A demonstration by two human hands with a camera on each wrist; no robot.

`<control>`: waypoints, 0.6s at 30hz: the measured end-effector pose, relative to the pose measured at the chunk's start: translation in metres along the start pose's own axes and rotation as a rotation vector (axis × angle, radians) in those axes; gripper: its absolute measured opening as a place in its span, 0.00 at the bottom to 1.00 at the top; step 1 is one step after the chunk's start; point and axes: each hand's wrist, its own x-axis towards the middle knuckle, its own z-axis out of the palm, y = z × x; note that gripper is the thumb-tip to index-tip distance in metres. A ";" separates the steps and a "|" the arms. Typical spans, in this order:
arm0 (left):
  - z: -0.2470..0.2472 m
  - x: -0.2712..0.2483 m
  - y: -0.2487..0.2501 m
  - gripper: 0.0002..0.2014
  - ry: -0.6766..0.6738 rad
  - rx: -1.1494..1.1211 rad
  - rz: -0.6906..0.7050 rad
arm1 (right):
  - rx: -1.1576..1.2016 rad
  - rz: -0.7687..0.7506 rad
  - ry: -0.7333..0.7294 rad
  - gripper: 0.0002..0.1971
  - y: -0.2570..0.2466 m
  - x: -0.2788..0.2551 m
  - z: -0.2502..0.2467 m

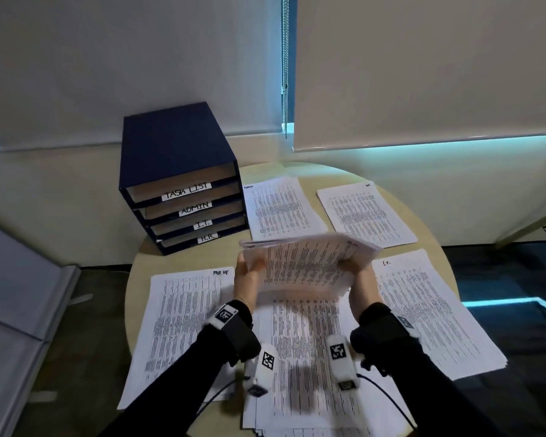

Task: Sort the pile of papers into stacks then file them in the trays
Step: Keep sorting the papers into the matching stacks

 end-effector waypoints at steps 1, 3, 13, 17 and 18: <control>-0.001 0.002 0.001 0.39 0.010 -0.024 -0.037 | 0.020 0.015 0.020 0.32 0.005 0.006 0.000; -0.003 0.009 0.000 0.36 0.031 -0.060 -0.070 | 0.043 0.040 0.004 0.34 0.008 0.011 0.002; 0.015 0.003 -0.008 0.33 0.049 0.253 -0.028 | -0.090 0.108 0.073 0.29 0.045 0.023 0.007; 0.013 0.012 -0.010 0.26 0.061 0.350 0.045 | -0.133 0.097 0.094 0.16 0.028 0.023 0.011; 0.011 0.014 -0.010 0.22 0.042 0.389 0.048 | -0.135 0.111 0.088 0.14 0.026 0.026 0.009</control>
